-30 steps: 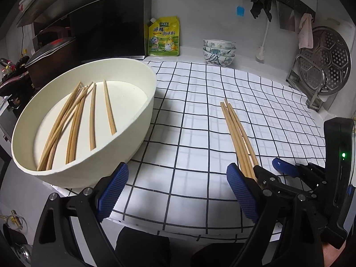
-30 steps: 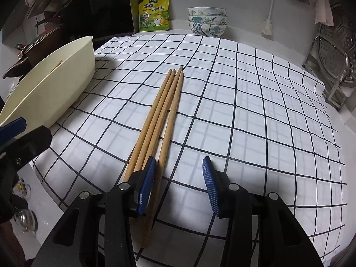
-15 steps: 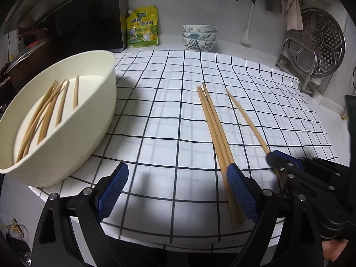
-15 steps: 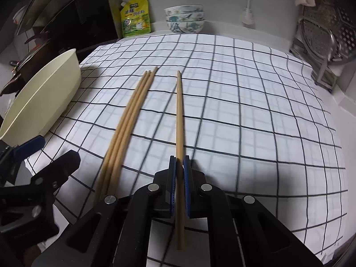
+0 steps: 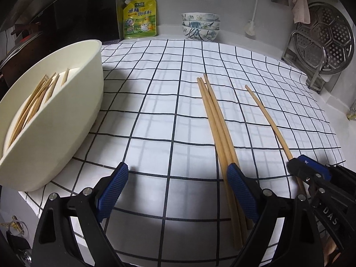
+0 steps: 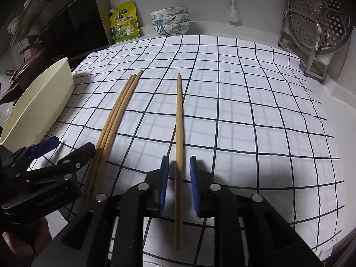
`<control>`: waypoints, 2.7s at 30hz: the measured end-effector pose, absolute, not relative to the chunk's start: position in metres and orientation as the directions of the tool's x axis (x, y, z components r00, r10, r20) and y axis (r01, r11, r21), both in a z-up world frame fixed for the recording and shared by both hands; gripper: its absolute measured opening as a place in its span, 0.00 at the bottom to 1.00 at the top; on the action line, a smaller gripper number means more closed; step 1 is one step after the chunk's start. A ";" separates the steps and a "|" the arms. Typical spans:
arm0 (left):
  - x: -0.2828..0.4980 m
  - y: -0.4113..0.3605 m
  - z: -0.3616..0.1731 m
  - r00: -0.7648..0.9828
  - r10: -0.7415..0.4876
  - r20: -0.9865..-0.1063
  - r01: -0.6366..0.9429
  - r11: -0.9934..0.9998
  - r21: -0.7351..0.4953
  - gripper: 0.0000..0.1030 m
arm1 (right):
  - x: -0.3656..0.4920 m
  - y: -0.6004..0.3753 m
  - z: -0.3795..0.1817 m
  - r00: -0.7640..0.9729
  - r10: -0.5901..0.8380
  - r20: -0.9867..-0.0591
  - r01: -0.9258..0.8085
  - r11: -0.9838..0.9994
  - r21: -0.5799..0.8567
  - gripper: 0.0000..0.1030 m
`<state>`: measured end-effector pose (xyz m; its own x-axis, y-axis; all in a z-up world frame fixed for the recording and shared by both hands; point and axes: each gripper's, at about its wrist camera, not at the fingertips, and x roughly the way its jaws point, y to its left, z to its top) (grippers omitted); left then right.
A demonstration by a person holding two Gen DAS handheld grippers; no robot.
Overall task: Organize utensils
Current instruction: 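Close the right tool on one chopstick while the left tool grasps another, then carry both held chopsticks up and over the cream basin, then lower both chopsticks into the basin and open both tools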
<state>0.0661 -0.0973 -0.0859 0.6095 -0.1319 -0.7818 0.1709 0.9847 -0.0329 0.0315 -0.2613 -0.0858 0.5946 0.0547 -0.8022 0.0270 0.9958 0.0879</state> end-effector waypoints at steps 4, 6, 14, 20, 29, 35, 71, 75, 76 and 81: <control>0.069 -0.100 -0.087 0.614 -0.128 -0.779 0.171 0.985 -0.027 0.88 | 0.034 -0.263 -0.086 0.596 0.052 -0.801 0.037 0.995 0.093 0.19; 0.071 -0.103 -0.088 0.610 -0.117 -0.783 0.167 0.986 -0.018 0.91 | 0.034 -0.263 -0.087 0.597 0.051 -0.801 0.039 0.995 0.092 0.20; 0.078 -0.100 -0.090 0.610 -0.073 -0.789 0.140 0.990 0.016 0.90 | 0.043 -0.260 -0.087 0.595 0.029 -0.803 0.047 0.996 0.071 0.20; 0.088 -0.103 -0.087 0.611 -0.081 -0.788 0.143 0.990 0.010 0.69 | 0.056 -0.255 -0.089 0.592 -0.016 -0.805 0.047 0.999 0.015 0.22; 0.090 -0.110 -0.084 0.612 -0.120 -0.781 0.183 0.983 -0.007 0.08 | 0.062 -0.243 -0.090 0.612 -0.031 -0.790 0.008 0.999 -0.033 0.06; 0.083 -0.108 -0.082 0.600 -0.155 -0.785 0.200 0.979 -0.040 0.07 | 0.059 -0.256 -0.087 0.623 0.038 -0.782 0.024 0.997 0.067 0.06; 0.103 0.122 0.015 0.758 0.004 -0.652 -0.028 0.999 -0.027 0.07 | 0.140 -0.026 0.013 0.631 0.438 -0.641 -0.367 0.896 0.250 0.06; 0.115 0.141 0.003 0.735 0.006 -0.678 -0.048 0.998 -0.044 0.07 | 0.158 0.007 -0.003 0.569 0.459 -0.682 -0.395 0.880 0.264 0.06; 0.118 0.144 -0.001 0.726 0.001 -0.688 -0.049 0.998 -0.051 0.07 | 0.162 0.012 -0.007 0.557 0.459 -0.692 -0.396 0.879 0.265 0.06; 0.125 0.151 -0.016 0.691 0.003 -0.723 -0.059 0.997 -0.052 0.07 | 0.168 0.024 -0.027 0.521 0.436 -0.734 -0.384 0.888 0.255 0.06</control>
